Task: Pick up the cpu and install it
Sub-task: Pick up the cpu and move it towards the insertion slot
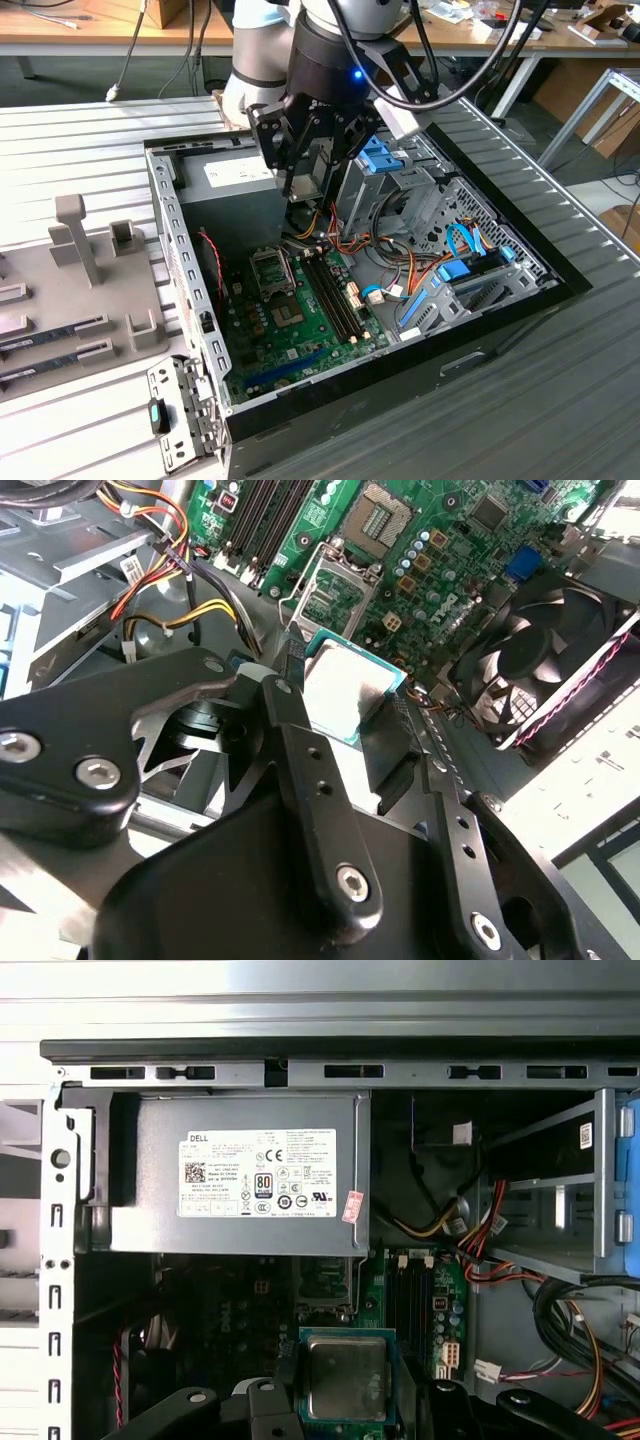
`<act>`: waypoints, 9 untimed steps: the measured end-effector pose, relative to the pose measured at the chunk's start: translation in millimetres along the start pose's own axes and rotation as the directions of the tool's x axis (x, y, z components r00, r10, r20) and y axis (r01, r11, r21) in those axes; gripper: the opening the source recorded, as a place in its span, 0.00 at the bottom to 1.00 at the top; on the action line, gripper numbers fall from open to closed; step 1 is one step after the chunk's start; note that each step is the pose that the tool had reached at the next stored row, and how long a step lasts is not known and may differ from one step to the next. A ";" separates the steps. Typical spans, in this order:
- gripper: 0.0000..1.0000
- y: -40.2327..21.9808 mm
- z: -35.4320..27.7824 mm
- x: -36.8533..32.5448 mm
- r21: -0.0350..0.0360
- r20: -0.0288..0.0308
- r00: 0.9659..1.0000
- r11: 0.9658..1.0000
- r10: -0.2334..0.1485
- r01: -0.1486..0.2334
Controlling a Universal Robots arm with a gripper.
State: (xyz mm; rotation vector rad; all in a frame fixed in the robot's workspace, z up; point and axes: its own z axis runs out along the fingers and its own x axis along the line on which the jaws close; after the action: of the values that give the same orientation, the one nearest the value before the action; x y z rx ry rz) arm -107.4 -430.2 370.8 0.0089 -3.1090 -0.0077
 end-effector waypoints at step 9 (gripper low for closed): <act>0.47 -5.7 1.1 -0.2 0.000 0.000 1.000 1.000 0.000 0.000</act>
State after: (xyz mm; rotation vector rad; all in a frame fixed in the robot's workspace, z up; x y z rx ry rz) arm -107.2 -435.9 369.7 0.0088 -3.1090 -0.0077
